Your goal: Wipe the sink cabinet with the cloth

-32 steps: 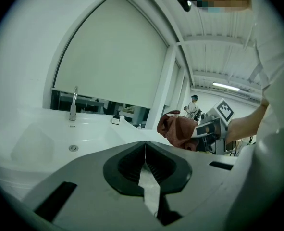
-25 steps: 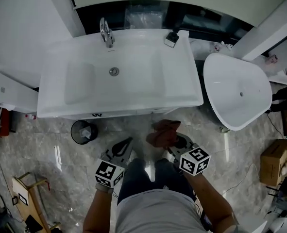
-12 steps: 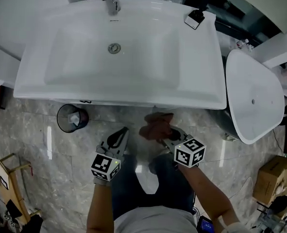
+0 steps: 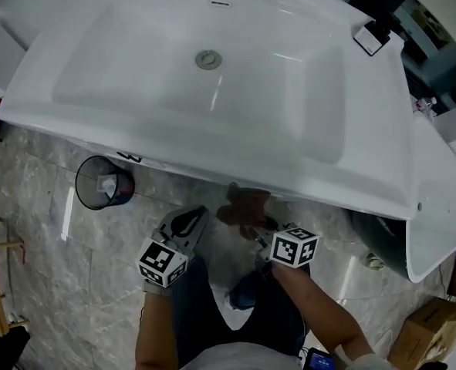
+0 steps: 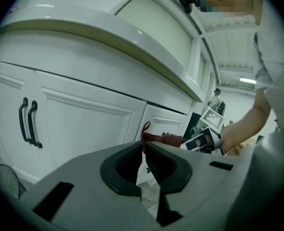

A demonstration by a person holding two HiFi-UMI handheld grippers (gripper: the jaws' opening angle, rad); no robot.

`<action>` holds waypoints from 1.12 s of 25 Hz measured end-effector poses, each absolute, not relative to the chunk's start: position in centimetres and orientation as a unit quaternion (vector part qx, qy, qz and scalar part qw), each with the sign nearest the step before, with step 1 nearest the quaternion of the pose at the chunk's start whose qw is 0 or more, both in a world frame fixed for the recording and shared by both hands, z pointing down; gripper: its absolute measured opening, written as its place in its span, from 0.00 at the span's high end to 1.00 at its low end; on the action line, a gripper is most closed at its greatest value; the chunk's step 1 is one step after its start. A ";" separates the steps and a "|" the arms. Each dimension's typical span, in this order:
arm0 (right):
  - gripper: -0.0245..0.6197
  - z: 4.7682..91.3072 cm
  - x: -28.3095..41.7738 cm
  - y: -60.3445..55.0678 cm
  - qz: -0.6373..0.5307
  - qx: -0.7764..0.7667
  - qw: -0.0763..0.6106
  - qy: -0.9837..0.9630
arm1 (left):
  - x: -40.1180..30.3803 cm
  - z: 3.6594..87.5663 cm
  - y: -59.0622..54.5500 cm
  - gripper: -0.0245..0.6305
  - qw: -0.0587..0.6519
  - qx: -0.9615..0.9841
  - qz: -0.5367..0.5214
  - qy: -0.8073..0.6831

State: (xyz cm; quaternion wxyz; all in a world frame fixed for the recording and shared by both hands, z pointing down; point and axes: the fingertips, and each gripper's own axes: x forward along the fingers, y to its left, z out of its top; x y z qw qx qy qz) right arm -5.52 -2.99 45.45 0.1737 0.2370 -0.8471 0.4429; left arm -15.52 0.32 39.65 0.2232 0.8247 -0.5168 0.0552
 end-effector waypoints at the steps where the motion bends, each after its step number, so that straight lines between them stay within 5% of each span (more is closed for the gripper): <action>1: 0.80 47.0 -5.7 -3.3 0.448 0.235 0.174 -0.845 | -15.6 40.7 0.1 0.94 0.216 0.826 0.059 -0.517; 11: 0.80 57.1 -7.4 -5.7 0.512 0.239 0.120 -0.816 | -16.1 47.0 -2.1 0.95 0.175 0.832 0.040 -0.525; 28: 0.80 60.0 -7.8 -7.4 0.550 0.241 0.053 -0.798 | -14.7 50.6 -5.6 0.95 0.179 0.873 0.046 -0.451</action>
